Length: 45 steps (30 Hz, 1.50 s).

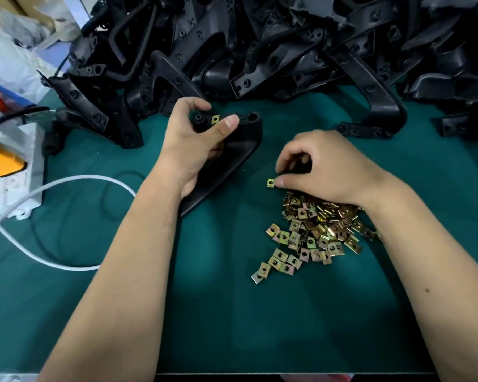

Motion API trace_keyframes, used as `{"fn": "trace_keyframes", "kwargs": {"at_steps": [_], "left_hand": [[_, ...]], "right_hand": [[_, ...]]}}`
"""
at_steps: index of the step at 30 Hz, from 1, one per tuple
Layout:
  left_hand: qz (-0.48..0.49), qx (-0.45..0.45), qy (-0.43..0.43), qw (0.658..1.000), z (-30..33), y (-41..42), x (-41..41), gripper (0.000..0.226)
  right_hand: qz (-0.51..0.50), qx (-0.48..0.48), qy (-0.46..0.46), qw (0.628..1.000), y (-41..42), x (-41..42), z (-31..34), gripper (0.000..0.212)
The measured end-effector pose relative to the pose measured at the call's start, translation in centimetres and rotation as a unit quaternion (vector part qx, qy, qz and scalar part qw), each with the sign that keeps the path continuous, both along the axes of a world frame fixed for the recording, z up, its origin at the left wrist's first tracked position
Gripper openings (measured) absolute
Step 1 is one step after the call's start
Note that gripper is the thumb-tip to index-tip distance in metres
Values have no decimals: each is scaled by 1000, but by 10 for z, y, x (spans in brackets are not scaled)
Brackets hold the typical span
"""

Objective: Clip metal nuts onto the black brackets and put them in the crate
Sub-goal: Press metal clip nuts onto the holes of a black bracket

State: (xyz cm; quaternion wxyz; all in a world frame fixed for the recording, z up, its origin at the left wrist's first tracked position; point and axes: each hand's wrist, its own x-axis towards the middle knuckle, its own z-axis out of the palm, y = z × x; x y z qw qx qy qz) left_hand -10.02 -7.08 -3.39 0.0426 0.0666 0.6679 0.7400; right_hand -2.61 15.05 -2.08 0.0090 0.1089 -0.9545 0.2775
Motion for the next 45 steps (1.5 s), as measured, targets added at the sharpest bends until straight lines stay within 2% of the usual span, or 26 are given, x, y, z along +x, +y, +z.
{"fn": "trace_keyframes", "kwargs": {"at_steps": [3, 10, 14, 16, 18, 20, 24, 27, 33, 40, 45], "left_hand": [[-12, -9, 2, 1000, -1, 0, 0, 47], [-74, -43, 19, 996, 1, 0, 4, 61], [-81, -76, 80, 991, 2, -3, 4, 62], [-100, -107, 99, 984, 4, -6, 3, 60], [-128, -135, 113, 976, 4, -5, 5, 62], [-146, -155, 124, 969, 4, -2, 7, 63], [-166, -182, 146, 958, 3, 1, 8, 62], [-178, -184, 151, 955, 3, 1, 8, 61], [-201, -184, 156, 949, 5, 5, 11, 62], [-219, -197, 142, 945, 2, 7, 12, 59], [-218, -203, 137, 945, 2, 7, 12, 66]], "right_hand": [[3, 20, 12, 1000, -4, 1, -1, 25], [21, 2, 27, 999, -15, 2, -5, 12], [-29, -136, 61, 988, -14, 0, -6, 9], [-70, -212, 75, 972, -12, -3, -6, 15], [-99, -305, 54, 946, -10, -3, -6, 22], [-91, -353, 21, 931, -9, -3, -6, 27], [-47, -381, -9, 923, -12, -2, -5, 22], [-60, -405, -6, 912, -13, -1, -4, 11], [-73, -435, -41, 896, -9, -1, 0, 10], [-67, -389, -68, 916, -8, 2, 4, 7], [-58, -375, -92, 920, -6, 3, 6, 7]]}}
